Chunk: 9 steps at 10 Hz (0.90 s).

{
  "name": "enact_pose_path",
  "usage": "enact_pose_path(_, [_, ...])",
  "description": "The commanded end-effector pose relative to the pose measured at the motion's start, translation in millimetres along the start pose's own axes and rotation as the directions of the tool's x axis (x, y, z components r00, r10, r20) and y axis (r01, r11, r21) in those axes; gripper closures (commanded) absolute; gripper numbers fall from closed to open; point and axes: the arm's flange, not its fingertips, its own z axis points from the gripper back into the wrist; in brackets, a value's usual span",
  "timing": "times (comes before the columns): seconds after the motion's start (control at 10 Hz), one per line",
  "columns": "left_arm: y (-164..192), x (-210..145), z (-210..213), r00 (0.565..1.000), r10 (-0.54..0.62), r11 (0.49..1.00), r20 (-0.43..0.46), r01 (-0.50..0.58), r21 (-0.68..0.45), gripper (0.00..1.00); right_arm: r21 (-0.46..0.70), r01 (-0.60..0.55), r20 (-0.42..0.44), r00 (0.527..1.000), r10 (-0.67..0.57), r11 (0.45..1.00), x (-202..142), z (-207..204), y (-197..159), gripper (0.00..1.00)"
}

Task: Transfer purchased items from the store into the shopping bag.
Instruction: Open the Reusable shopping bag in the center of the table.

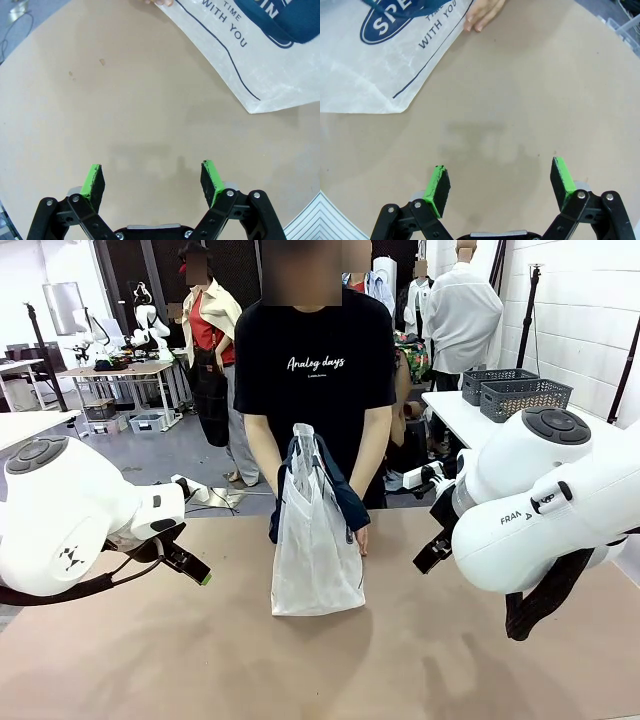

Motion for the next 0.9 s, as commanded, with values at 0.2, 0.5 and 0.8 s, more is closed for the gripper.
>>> enact_pose_path(0.2, [1.5, -0.4, 0.1, 1.000, 0.004, 1.000, 0.001, -0.004, 0.000, 0.00, 0.000, 0.000, 0.000, 1.000, 0.000, 1.000, 0.0, 0.0, 0.0, 0.00])
enact_pose_path(0.5, [1.5, -0.4, 0.1, 1.000, 0.004, 1.000, 0.001, -0.004, 0.000, 0.00, 0.000, 0.000, 0.000, 1.000, 0.000, 1.000, 0.0, 0.0, 0.0, 0.00])
enact_pose_path(0.8, [-1.4, 2.8, 4.7, 0.999, 0.025, 0.999, -0.025, -0.026, -0.018, 0.00, 0.027, -0.002, -0.007, 1.000, 0.002, 1.000, 3.8, 3.6, 4.0, 0.00])
